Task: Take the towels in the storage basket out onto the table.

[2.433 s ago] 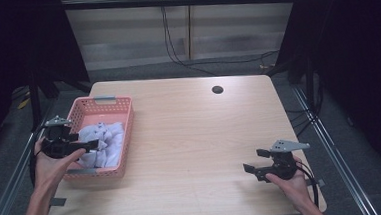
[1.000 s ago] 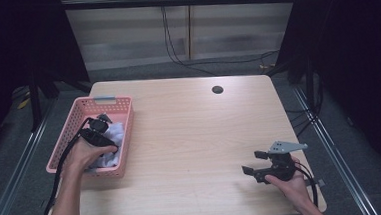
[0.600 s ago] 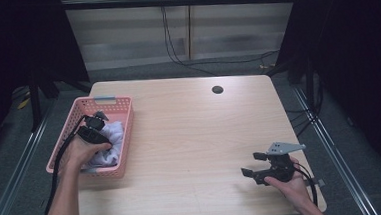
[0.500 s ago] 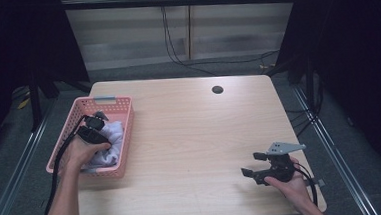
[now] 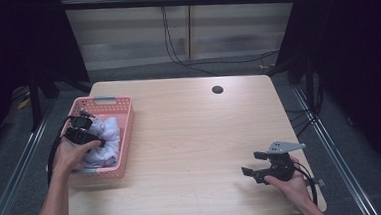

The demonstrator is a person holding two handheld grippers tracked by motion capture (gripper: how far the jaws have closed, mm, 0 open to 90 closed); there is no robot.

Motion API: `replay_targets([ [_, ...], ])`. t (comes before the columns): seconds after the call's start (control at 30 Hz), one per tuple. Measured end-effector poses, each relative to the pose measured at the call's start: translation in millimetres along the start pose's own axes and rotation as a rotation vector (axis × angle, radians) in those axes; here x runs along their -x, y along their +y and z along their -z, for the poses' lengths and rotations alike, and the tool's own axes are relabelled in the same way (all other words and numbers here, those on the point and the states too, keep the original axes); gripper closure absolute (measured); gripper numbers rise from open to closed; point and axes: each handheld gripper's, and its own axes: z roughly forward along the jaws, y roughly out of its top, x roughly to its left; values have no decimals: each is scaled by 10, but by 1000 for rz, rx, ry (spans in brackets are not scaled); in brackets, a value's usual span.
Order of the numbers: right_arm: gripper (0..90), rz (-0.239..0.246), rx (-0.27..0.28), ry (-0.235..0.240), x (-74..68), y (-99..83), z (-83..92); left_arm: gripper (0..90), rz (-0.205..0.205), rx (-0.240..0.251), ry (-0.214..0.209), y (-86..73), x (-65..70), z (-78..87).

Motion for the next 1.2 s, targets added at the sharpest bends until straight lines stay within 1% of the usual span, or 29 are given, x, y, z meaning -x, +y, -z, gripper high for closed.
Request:
replay_targets([
  [0.03, 183, 0, -1, -2, -2, 0, -4, 506, 4, 14, -10, -18, -32, 29],
  [0.07, 183, -1, -1, -3, -6, 1, -6, 506, 24, 36, -22, -38, -46, 56],
  [0.1, 183, 2, -1, -2, -6, 1, -5, 505, 25, 47, -35, -54, -72, 87],
  [0.13, 183, 2, -1, 0, -7, 1, -5, 504, 35, 66, -43, -68, -89, 116],
  [0.17, 183, 3, -2, -1, -8, 1, -6, 504, 34, 76, -60, -78, -98, 147],
  [0.23, 183, 0, -2, -2, -7, 2, -10, 504, 39, 112, -71, -90, -94, 195],
  [0.27, 183, -2, -2, -1, -6, 3, -12, 504, 39, 119, -84, -90, -99, 220],
  [0.3, 183, -3, -2, -2, -5, 4, -14, 504, 37, 133, -90, -86, -102, 245],
  [0.33, 183, -4, -2, -1, -5, 5, -14, 504, 62, 158, -89, -79, -87, 263],
  [0.37, 183, -3, -2, -1, -6, 5, -14, 503, 37, 151, -90, -70, -109, 299],
  [0.4, 185, -3, -3, -1, -7, 5, -14, 502, 43, 173, -91, -68, -106, 328],
  [0.43, 188, -4, -2, 2, -8, 5, -13, 501, 43, 187, -103, -70, -117, 362],
  [0.5, 187, -10, 1, 7, -10, 3, -13, 501, 61, 217, -118, -70, -139, 411],
  [0.57, 187, -1, -1, 10, -5, 3, -18, 501, 60, 227, -107, -71, -153, 457],
  [0.6, 187, -6, -4, 11, -7, 3, -19, 502, 60, 227, -107, -71, -153, 457],
  [0.63, 187, -6, -3, 11, -5, 4, -19, 501, 70, 250, -124, -73, -160, 489],
  [0.67, 187, -4, -1, 13, -3, 4, -19, 501, 63, 250, -124, -73, -168, 504],
  [0.7, 187, -4, -2, 11, -3, 3, -17, 501, 69, 256, -128, -70, -167, 523],
  [0.77, 185, -5, -1, 8, -6, 4, -12, 501, 69, 256, -133, -60, -159, 549],
  [0.83, 184, -7, 4, 5, -9, 6, -11, 501, 54, 262, -120, -52, -140, 571],
  [0.9, 184, -7, 4, 5, -9, 6, -11, 501, 51, 274, -144, -48, -138, 581],
  [1.07, 183, -9, 6, 7, -7, 5, -10, 501, 64, 287, -147, -31, -139, 627],
  [1.13, 183, -13, 5, 7, -5, 5, -10, 501, 63, 288, -159, -30, -144, 657],
  [1.2, 183, -12, 5, 7, -4, 6, -12, 500, 52, 282, -144, -24, -134, 688],
])
